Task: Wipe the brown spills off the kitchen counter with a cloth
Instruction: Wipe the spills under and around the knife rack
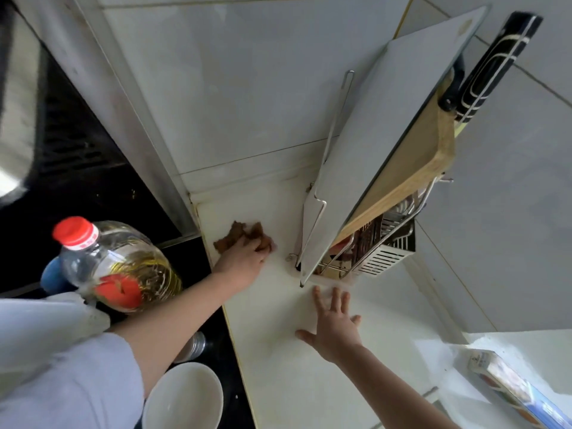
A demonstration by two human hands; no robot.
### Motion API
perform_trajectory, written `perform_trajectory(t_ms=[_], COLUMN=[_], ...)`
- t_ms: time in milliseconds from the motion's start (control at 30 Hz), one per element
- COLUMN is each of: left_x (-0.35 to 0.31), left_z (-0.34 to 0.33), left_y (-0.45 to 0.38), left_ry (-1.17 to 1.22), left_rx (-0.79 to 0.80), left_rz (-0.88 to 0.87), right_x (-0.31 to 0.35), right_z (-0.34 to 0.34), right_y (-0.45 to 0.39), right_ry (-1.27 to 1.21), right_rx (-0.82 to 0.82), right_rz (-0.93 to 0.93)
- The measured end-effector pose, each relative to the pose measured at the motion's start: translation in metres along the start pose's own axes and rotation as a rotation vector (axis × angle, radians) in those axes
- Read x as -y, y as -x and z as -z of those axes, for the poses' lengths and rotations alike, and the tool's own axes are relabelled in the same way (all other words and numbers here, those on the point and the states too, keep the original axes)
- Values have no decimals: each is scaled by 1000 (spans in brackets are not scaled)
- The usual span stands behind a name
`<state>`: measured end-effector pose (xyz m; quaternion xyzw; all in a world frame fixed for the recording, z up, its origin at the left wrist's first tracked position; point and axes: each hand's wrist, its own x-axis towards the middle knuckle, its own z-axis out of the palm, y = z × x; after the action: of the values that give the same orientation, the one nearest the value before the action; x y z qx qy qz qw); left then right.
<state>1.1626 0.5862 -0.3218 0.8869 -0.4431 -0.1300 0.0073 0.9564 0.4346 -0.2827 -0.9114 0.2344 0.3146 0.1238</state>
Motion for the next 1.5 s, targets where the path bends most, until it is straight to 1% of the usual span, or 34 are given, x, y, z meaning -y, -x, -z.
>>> perform_trajectory(t_ms=[33, 67, 100, 167, 200, 233, 300, 367, 400, 433, 467, 500, 533, 567, 600, 633, 700, 767, 800, 833, 867, 933, 1000, 1033, 1100, 1133, 1167, 1200, 1233, 1300, 1367, 1433, 1500], left_x=[6, 20, 38, 60, 60, 53, 25, -3, -8, -3, 8, 21, 35, 48, 54, 56, 32, -5, -15, -17, -10, 14, 30, 30, 19, 11, 3, -3, -5, 0, 16, 32, 38], left_z=[-9, -8, -4, 18, 24, 26, 23, -8, -20, -25, -21, -10, 6, 20, 29, 37, 35, 30, 26, 22, 20, 19, 29, 34, 32, 27, 22, 21, 21, 26, 35, 40, 38], left_y=[0, -6, -15, -29, -29, -28, -18, 6, 13, 13, 7, -3, -15, -28, -36, -37, -27, -1, 8, 10, 5, -28, -61, -73, -87, -84, -75, -62, -49, -31, -23, -30, -49], left_ry=[-14, -60, -89, -63, -74, -91, -62, -32, -63, -91, -82, -70, -58, -28, -28, -5, -42, -7, 20, 21, 8, -46, -38, -16, 65, 126, 101, 117, 147, 206, 200, 172, 139], left_rx=[-8, -29, -44, 25, 33, 46, 92, 117, 162, 142, 99, 83, 80, 114, 165, 217, 239, 214, 195, 177, 146, 117, 144, 144, 117, 144, 172, 192, 207, 208, 177, 131, 117], left_rz=[-34, 31, 166, 492, 555, 536, 329, 119, 62, 61, 128, 264, 386, 499, 555, 550, 316, -15, -142, -199, -191, -17, 111, 129, 52, -27, -128, -175, -184, -150, -40, 50, 102], right_x=[0, 0, 0, 0, -1, -1, -1, -2, -2, -2, -2, -2, -1, -1, -2, -1, -2, -1, 0, 0, 0, 0, 1, 0, 0, 0, -1, -1, -1, 0, 1, 0, 0], right_z=[-1, -1, -1, -3, -3, -3, -3, -4, -4, -5, -4, -5, -5, -5, -4, -4, -3, -2, -2, -2, -2, -3, -4, -4, -3, -3, -3, -2, -2, -2, -3, -4, -6], right_y=[0, 0, 0, -1, -2, -2, -2, -1, -2, -2, -3, -2, -3, -4, -3, -3, -3, -2, -1, -1, -2, -4, -4, -4, -4, -3, -3, -3, -2, -2, -2, -4, -5], right_ry=[-7, -10, -9, -4, -1, 0, -1, -1, -2, 1, 8, 9, 6, 6, 14, 16, 20, 28, 34, 38, 42, 54, 64, 68, 69, 69, 72, 73, 75, 77, 73, 78, 93], right_rx=[-2, -7, -9, -6, -5, -1, 2, 0, -3, -5, -3, 2, 6, 8, 19, 20, 28, 38, 40, 39, 38, 32, 42, 45, 46, 44, 38, 34, 37, 36, 33, 29, 30], right_rz=[0, 1, 2, 1, 2, 4, 4, 8, 10, 12, 16, 16, 15, 15, 15, 18, 19, 23, 23, 23, 22, 22, 19, 18, 17, 17, 21, 22, 23, 25, 25, 20, 22])
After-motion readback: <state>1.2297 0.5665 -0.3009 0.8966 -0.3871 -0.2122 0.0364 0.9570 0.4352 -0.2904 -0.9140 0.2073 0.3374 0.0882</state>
